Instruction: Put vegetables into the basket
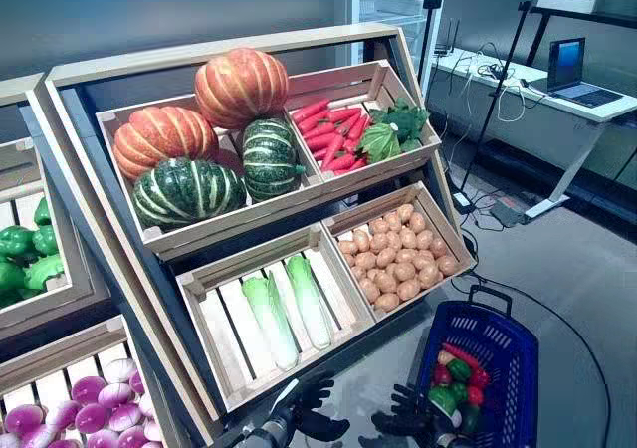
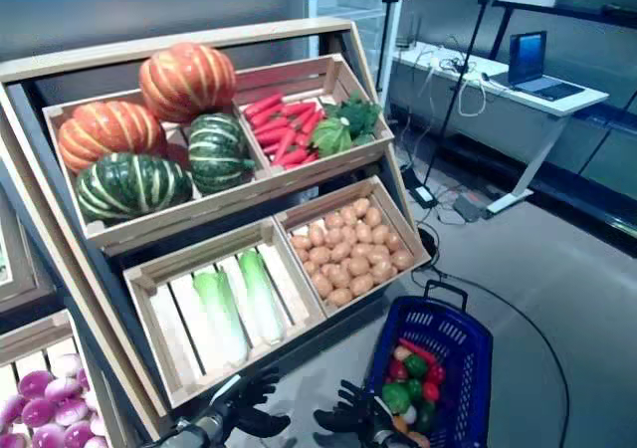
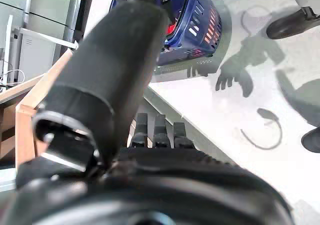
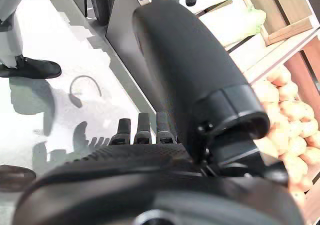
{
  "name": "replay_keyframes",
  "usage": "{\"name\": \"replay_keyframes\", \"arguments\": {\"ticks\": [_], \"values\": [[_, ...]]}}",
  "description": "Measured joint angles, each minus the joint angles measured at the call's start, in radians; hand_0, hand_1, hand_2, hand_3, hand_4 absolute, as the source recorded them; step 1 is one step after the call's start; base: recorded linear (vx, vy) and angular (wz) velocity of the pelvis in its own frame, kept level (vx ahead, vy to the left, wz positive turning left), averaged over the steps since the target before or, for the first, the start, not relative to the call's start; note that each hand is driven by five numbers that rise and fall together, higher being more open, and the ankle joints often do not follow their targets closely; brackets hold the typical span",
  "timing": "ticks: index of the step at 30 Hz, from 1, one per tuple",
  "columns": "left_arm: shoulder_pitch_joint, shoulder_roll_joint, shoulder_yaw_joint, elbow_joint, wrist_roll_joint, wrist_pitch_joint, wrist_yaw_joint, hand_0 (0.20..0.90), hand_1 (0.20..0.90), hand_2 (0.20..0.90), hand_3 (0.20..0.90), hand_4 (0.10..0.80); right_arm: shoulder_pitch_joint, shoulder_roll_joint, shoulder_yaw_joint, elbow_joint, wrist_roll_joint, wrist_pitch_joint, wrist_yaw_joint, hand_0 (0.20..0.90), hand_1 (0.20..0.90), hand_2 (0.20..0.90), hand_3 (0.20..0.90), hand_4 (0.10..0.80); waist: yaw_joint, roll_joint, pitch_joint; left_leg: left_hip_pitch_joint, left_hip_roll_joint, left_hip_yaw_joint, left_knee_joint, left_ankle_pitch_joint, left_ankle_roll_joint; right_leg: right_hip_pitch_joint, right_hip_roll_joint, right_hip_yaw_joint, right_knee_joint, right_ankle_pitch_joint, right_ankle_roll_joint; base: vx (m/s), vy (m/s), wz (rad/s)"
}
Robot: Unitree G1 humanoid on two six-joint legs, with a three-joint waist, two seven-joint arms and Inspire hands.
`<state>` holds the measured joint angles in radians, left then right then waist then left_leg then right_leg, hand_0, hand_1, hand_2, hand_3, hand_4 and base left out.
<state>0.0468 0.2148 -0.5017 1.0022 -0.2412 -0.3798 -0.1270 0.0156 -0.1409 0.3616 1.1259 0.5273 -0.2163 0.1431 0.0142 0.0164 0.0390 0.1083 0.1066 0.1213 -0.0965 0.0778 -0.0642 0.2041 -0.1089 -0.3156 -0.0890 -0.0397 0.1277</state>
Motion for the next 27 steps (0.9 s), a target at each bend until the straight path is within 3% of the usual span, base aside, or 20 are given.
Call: {"name": "replay_keyframes", "arguments": {"ticks": [27], "values": [[0.0, -0.002, -0.026, 0.002, -0.009, 0.04, -0.05, 0.9, 0.9, 0.9, 0.9, 0.8, -0.005, -0.001, 0.0, 0.009, 0.0, 0.022, 0.001, 0.9, 0.9, 0.9, 0.9, 0.8, 0.0, 0.002, -0.008, -0.002, 0.0, -0.001, 0.0, 0.0, 0.0, -0.001, 0.001, 0.0, 0.0, 0.0, 0.0, 0.0, 0.0, 0.0]]}}
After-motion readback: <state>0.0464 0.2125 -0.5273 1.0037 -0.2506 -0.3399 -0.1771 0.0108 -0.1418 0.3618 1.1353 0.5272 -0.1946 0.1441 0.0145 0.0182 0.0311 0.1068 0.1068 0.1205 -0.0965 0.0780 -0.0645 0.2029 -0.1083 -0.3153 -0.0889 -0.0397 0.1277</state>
